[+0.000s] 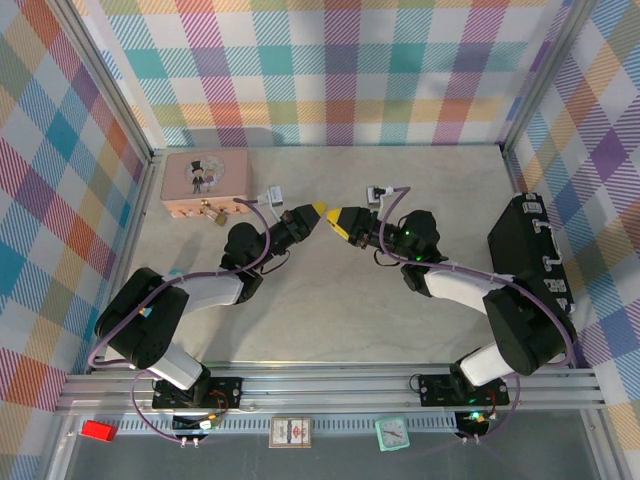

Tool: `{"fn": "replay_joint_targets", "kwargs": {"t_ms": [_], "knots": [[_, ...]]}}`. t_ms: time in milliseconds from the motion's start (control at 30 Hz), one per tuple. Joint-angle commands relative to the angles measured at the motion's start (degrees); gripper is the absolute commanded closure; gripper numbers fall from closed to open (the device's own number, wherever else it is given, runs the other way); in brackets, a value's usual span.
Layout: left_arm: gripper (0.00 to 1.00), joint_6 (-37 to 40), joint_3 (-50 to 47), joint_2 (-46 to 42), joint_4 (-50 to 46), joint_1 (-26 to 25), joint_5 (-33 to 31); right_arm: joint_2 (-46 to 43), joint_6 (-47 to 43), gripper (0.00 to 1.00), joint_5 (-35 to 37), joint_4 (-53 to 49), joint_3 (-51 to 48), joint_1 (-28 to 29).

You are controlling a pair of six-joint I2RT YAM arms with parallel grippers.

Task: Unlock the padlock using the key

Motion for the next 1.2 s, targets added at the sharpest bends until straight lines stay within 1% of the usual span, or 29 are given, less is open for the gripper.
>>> {"fn": "replay_joint_targets", "kwargs": {"t_ms": [0, 133, 300, 433, 800, 1167], "knots": [[1.00, 0.63, -0.83, -1.73, 2.74, -0.37, 0.17, 0.42, 1.10, 0.58, -0.41, 3.57, 1.79, -0.14], [1.00, 1.33, -1.34, -2.33, 2.06, -0.47, -0.17, -0.23, 0.19, 0.62, -0.41, 2.49, 1.54, -0.18], [1.00, 1.90, -1.55, -2.88, 1.55, -0.51, -0.19, -3.21, -4.00, 0.65, 1.06, -4.78, 1.01, -0.14], [1.00, 1.87, -1.53, -2.79, 1.64, -0.60, -0.18, -4.61, -5.91, 0.67, 1.17, -7.96, 1.50, -0.13], [1.00, 2.04, -1.27, -2.97, 1.46, -1.17, -0.19, -4.17, -6.06, 0.69, 0.65, -8.06, 2.05, -0.05], [1.00, 2.31, -1.37, -3.32, 1.29, -1.44, -0.43, -4.31, -6.63, 0.75, 0.93, -8.65, 1.71, 0.04]]}}
